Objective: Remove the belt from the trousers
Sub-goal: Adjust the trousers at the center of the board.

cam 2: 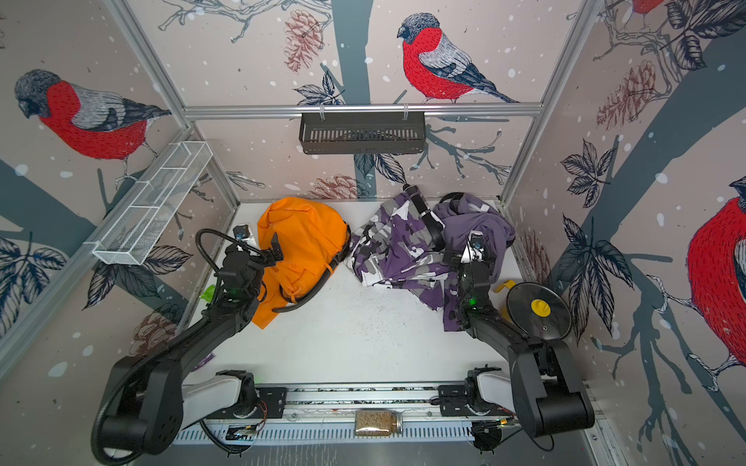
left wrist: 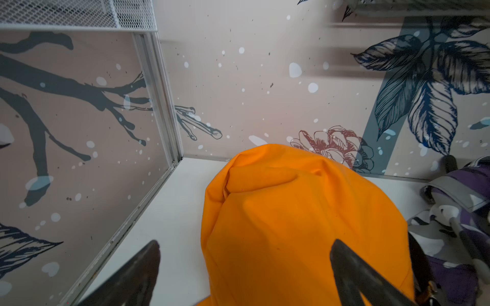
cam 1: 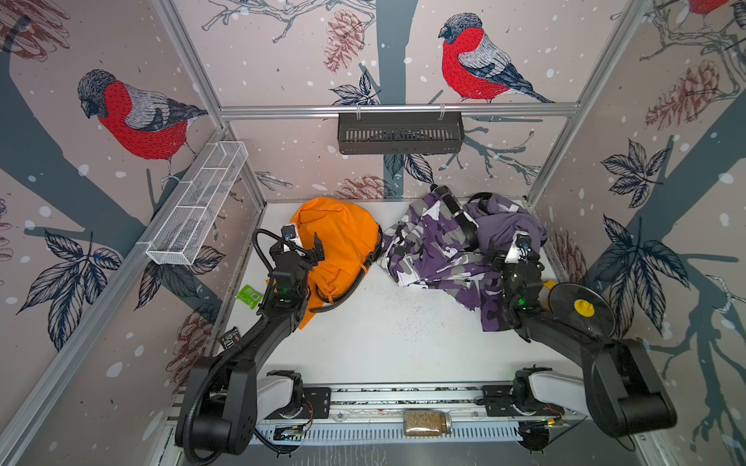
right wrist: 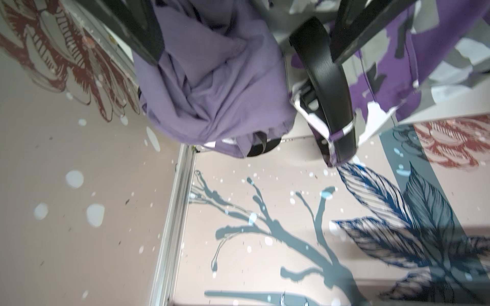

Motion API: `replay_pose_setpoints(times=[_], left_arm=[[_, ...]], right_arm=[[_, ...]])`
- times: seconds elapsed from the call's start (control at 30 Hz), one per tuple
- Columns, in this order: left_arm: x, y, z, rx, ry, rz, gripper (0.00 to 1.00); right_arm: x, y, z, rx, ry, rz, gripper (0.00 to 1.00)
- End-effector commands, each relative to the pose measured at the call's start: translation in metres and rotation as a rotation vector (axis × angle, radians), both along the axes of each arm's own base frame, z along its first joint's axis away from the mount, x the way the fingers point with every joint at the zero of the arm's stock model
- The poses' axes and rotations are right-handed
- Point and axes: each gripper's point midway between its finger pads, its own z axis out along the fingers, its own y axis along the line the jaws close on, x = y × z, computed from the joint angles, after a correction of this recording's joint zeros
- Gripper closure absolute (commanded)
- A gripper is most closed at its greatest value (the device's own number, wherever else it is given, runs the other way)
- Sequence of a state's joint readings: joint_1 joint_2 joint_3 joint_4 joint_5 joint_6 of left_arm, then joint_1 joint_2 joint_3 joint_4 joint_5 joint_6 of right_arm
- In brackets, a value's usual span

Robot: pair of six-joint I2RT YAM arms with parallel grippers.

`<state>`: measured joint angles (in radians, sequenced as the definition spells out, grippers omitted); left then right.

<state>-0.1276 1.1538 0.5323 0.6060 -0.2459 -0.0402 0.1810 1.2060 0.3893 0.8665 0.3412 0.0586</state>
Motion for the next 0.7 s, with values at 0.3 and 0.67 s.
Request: replay_pose_setpoints(times=[0.3, 0.67], left_arm=[[0.007, -0.115, -0.124, -0.199, 0.65, -0.267, 0.04], [0.031, -0.121, -0.23, -0.185, 0.969, -0.115, 0.16]], right_arm=[[-0.032, 0.121, -0.02, -0.039, 0.333, 0.25, 0.01], [-0.043, 0.207, -0.032, -0.02, 0.407, 0.435, 0.01]])
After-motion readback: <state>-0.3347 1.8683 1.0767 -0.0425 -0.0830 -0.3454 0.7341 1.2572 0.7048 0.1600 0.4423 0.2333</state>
